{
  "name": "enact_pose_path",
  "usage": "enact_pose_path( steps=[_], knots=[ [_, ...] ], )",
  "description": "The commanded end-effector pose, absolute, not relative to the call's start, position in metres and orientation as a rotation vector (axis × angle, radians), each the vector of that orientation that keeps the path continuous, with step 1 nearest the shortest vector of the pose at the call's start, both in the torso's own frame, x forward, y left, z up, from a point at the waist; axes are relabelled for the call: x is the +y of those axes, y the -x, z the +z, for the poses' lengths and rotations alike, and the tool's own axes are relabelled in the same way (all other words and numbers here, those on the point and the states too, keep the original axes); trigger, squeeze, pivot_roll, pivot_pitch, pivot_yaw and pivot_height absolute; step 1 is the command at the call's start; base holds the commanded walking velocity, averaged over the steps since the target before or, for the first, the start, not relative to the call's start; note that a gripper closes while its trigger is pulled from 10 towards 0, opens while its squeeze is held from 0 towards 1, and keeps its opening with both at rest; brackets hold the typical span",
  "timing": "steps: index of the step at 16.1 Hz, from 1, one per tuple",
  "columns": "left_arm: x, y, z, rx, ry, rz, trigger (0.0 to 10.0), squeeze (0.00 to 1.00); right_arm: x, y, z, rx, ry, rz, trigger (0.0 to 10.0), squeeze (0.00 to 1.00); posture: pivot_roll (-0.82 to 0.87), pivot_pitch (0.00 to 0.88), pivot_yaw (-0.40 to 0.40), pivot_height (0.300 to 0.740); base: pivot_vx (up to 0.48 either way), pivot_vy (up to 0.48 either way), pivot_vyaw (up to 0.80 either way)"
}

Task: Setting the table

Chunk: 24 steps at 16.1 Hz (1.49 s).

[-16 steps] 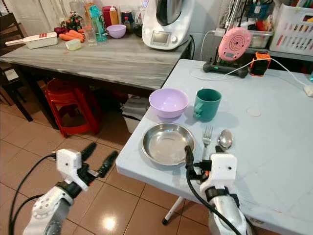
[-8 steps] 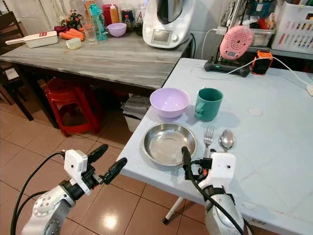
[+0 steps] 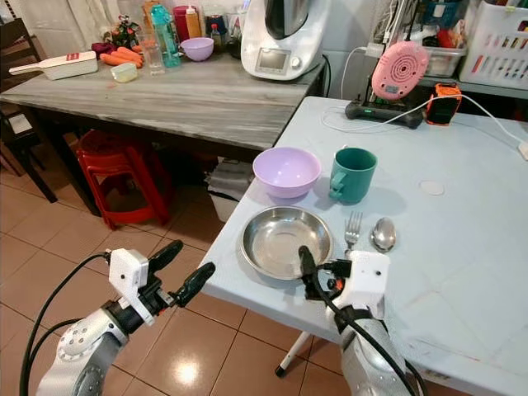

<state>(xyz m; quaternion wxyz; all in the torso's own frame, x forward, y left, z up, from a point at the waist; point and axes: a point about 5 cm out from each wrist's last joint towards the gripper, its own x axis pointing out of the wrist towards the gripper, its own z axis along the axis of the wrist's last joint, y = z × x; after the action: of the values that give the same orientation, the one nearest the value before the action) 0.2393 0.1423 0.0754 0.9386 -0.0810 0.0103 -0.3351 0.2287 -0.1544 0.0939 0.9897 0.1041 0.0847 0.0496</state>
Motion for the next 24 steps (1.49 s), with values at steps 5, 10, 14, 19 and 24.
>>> enact_pose_path(
  steps=[5, 10, 14, 19, 24],
  knots=[
    [0.141, -0.239, 0.079, 0.0, 0.087, -0.746, 10.0, 0.0, -0.146, -0.241, 0.091, 0.24, -0.282, 0.12, 10.0, 0.0, -0.02, 0.0, 0.056, 0.74, 0.0, 0.0, 0.0],
    [0.138, -0.236, 0.079, -0.001, 0.069, -0.781, 10.0, 0.0, -0.146, -0.251, 0.087, 0.303, -0.32, 0.089, 8.4, 0.0, -0.01, 0.0, 0.053, 0.74, 0.0, 0.0, 0.0],
    [0.136, -0.234, 0.08, -0.015, 0.069, -0.798, 10.0, 0.0, -0.151, -0.254, 0.08, 0.362, -0.331, 0.069, 0.5, 0.0, -0.01, 0.0, 0.047, 0.74, 0.0, 0.0, 0.0],
    [0.139, -0.233, 0.077, -0.01, 0.072, -0.793, 10.0, 0.0, -0.151, -0.259, 0.081, 0.379, -0.348, 0.064, 0.0, 0.0, -0.01, 0.0, 0.043, 0.74, 0.0, 0.0, 0.0],
    [0.137, -0.231, 0.076, -0.01, 0.081, -0.793, 10.0, 0.0, -0.151, -0.259, 0.078, 0.408, -0.351, 0.069, 0.0, 0.0, -0.01, 0.0, 0.04, 0.74, 0.0, 0.0, 0.0]
  ],
)
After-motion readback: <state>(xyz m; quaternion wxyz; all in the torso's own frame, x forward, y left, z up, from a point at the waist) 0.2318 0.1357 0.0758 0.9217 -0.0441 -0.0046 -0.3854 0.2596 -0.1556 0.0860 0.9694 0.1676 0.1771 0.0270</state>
